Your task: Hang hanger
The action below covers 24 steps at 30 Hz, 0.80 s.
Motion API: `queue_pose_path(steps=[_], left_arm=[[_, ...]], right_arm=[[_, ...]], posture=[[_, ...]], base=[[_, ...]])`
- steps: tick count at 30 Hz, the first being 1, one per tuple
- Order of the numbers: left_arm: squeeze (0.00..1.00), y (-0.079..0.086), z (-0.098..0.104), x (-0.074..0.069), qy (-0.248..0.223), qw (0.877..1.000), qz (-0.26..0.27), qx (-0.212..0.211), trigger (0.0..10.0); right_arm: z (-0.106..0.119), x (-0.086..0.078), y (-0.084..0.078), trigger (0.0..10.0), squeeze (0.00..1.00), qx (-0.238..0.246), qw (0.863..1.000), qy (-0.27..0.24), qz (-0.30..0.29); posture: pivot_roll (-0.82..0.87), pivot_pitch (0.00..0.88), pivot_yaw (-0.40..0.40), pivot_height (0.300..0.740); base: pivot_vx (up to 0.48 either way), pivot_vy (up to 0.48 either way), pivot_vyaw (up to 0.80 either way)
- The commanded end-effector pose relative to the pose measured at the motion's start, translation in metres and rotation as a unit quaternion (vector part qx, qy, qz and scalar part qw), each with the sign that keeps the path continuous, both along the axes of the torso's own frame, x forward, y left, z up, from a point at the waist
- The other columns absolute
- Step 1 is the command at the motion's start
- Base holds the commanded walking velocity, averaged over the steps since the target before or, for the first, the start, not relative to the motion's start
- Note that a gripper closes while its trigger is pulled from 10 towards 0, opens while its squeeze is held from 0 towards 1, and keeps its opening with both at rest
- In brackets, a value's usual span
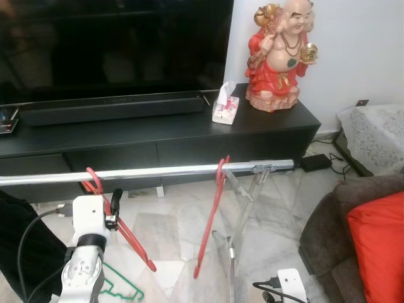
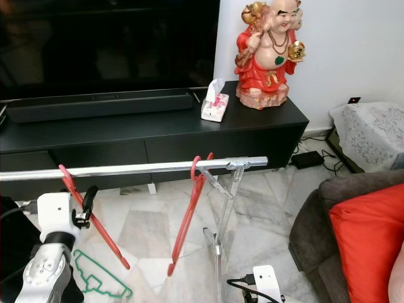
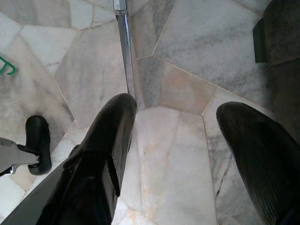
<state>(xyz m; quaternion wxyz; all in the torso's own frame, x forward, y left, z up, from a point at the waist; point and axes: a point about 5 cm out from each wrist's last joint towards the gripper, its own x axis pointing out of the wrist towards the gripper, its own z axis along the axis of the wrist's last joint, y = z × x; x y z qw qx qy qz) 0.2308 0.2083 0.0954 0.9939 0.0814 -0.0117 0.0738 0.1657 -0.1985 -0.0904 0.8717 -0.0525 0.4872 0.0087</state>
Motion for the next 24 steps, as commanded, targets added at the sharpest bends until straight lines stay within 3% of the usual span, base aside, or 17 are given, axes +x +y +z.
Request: queue_pose_path(steps=[1,3,4,7,8,10,11,14,15,16,17,20,24], left_arm=[[1.00,-0.002,0.007,-0.005,-0.016,1.000,-0.010,0.013,10.0],[1.00,0.004,0.007,-0.019,-0.021,0.999,0.001,0.033,10.0],[1.00,0.004,0.007,-0.019,-0.021,0.999,0.001,0.033,10.0],[1.00,0.015,0.001,-0.035,-0.009,0.998,0.037,0.049,10.0],[1.00,0.025,-0.006,-0.046,0.005,0.995,0.074,0.060,10.0],[1.00,0.030,-0.010,-0.051,0.013,0.993,0.092,0.066,10.0],[1.00,0.045,-0.024,-0.066,0.050,0.985,0.149,0.067,10.0],[1.00,0.053,-0.037,-0.073,0.086,0.978,0.178,0.068,10.0],[0.76,0.059,-0.048,-0.077,0.109,0.973,0.196,0.063,10.0],[0.76,0.062,-0.056,-0.080,0.123,0.968,0.209,0.059,10.0],[0.00,0.063,-0.067,-0.082,0.152,0.964,0.211,0.056,10.0],[0.00,0.059,-0.099,-0.081,0.234,0.954,0.180,0.046,10.0],[0.00,0.052,-0.124,-0.078,0.300,0.942,0.145,0.032,10.0]], right_arm=[[0.000,-0.001,-0.002,10.0,0.00,0.000,1.000,0.001,-0.004],[0.000,-0.002,-0.002,10.0,0.00,0.000,1.000,0.001,-0.004],[0.000,-0.002,-0.002,10.0,0.00,0.000,1.000,0.001,-0.004],[0.000,-0.002,-0.002,10.0,0.00,0.000,1.000,0.001,-0.004],[0.000,-0.002,-0.002,10.0,0.00,0.000,1.000,0.001,-0.004],[0.000,-0.002,-0.002,10.0,0.00,0.000,1.000,0.001,-0.004],[0.000,-0.002,-0.002,10.0,0.00,0.000,1.000,0.002,-0.004],[-0.001,-0.002,-0.002,10.0,0.00,0.000,1.000,0.002,-0.003],[-0.001,-0.002,-0.001,10.0,0.00,0.000,1.000,0.003,-0.002],[-0.001,-0.002,-0.001,10.0,0.00,0.000,1.000,0.003,-0.001],[-0.001,-0.002,-0.001,10.0,0.00,0.000,1.000,0.003,0.000],[-0.001,-0.002,-0.001,10.0,0.00,0.000,1.000,0.003,0.000],[-0.001,-0.002,-0.001,10.0,0.00,-0.002,1.000,0.003,-0.002]], posture=[[-0.02,0.016,-0.044,0.740],[-0.01,0.015,-0.039,0.740],[-0.01,0.015,-0.039,0.740],[-0.01,0.015,-0.039,0.740],[-0.01,0.015,-0.039,0.740],[-0.01,0.015,-0.039,0.740],[-0.01,0.014,-0.037,0.740],[0.00,0.012,-0.042,0.740],[0.00,0.010,-0.044,0.740],[0.00,0.010,-0.044,0.740],[0.00,0.008,-0.044,0.740],[-0.01,0.000,-0.042,0.740],[-0.01,0.000,-0.040,0.740]], base=[[0.000,0.000,0.00],[0.000,0.000,0.00],[0.000,0.000,0.00],[0.000,0.000,0.00],[0.000,0.000,0.00],[0.000,0.000,0.00],[0.000,0.000,0.00],[0.000,0.000,0.00],[0.000,0.000,0.00],[0.000,0.000,0.00],[0.000,0.000,0.00],[0.000,0.000,0.00],[0.000,0.000,0.00]])
